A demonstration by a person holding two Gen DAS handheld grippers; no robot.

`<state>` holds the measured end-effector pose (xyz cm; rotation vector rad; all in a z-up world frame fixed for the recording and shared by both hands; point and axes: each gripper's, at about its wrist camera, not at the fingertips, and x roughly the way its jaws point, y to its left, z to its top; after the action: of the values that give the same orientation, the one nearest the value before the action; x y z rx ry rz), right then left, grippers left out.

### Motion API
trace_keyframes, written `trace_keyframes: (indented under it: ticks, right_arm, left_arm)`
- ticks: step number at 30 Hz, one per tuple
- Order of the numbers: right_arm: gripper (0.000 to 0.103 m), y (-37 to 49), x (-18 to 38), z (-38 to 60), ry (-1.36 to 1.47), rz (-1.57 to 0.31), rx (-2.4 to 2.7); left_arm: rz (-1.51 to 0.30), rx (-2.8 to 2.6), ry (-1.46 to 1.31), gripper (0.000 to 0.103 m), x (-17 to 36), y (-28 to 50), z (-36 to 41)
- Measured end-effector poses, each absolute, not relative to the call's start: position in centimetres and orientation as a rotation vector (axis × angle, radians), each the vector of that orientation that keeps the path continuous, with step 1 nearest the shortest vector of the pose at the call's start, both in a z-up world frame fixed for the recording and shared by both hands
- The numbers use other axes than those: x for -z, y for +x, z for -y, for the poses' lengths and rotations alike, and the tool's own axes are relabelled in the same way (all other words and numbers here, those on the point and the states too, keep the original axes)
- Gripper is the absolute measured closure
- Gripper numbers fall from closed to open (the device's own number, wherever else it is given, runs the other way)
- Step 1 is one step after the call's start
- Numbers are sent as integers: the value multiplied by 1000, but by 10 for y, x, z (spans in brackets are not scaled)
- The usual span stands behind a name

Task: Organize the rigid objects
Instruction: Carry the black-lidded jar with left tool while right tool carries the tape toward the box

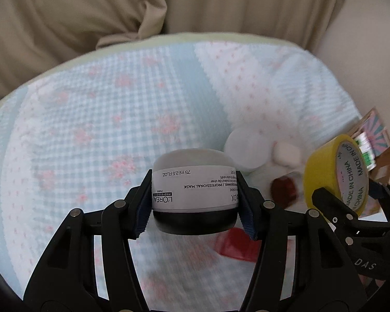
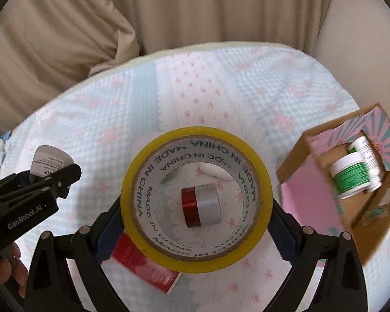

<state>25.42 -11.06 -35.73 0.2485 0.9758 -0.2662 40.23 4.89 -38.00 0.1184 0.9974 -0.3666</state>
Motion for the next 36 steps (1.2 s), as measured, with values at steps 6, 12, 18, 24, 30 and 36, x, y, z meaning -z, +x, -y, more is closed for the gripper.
trace_keyframes:
  ticks: [6, 12, 18, 24, 30, 36]
  right_arm:
    - [6, 229, 288, 106, 235, -962, 249]
    - [6, 199, 225, 105, 246, -995, 230]
    - [6, 167, 178, 113, 250, -988, 220]
    - [6, 144, 147, 137, 250, -964, 217]
    - [6, 123, 130, 185, 264, -944, 206]
    - [6, 110, 126, 254, 263, -955, 165]
  left_arm:
    - [-973, 370, 110, 50, 308, 373, -55]
    - [-951, 373, 92, 50, 240, 335, -61]
    - [-908, 408, 108, 50, 192, 299, -47]
    - [-863, 438, 124, 50, 159, 269, -13]
    - [-845, 422, 118, 50, 148, 242, 38]
    - [-885, 388, 64, 50, 160, 226, 100]
